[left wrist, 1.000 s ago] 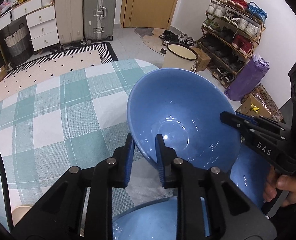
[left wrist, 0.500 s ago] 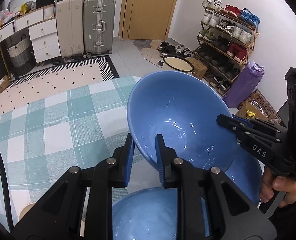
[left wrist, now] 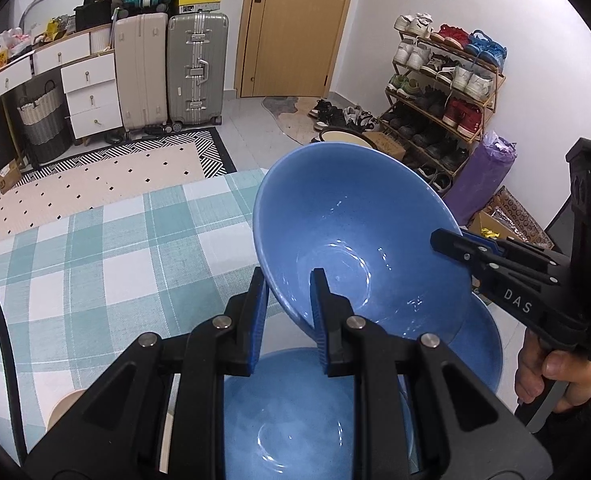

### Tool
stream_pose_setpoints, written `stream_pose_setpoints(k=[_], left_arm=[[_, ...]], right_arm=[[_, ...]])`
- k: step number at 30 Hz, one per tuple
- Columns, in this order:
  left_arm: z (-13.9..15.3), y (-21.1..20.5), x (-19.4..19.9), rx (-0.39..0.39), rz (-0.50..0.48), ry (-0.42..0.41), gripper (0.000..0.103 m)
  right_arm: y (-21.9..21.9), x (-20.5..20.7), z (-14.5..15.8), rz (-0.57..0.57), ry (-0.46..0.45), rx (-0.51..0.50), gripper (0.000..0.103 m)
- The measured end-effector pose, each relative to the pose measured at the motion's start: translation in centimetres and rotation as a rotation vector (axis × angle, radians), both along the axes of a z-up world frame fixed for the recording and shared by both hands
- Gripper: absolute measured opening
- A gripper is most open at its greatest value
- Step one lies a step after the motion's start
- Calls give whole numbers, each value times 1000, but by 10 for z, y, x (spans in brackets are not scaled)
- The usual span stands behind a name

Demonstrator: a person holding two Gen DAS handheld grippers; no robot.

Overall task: Organize plates and bowls
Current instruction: 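Lift the blue bowl with both grippers and carry it over another blue bowl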

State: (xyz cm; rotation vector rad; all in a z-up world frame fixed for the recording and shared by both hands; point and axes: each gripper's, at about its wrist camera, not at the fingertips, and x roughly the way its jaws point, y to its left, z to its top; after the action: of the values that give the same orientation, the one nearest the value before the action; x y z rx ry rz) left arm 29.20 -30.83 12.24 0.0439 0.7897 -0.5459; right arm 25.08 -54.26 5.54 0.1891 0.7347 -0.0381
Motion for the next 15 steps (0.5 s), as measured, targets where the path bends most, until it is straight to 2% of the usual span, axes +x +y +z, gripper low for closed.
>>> stream_pose_setpoints(k=[15], left_arm=[[38,29,-63,-21,16,-48,18]], right_arm=[[27,-40,32,28,-63,5,15]])
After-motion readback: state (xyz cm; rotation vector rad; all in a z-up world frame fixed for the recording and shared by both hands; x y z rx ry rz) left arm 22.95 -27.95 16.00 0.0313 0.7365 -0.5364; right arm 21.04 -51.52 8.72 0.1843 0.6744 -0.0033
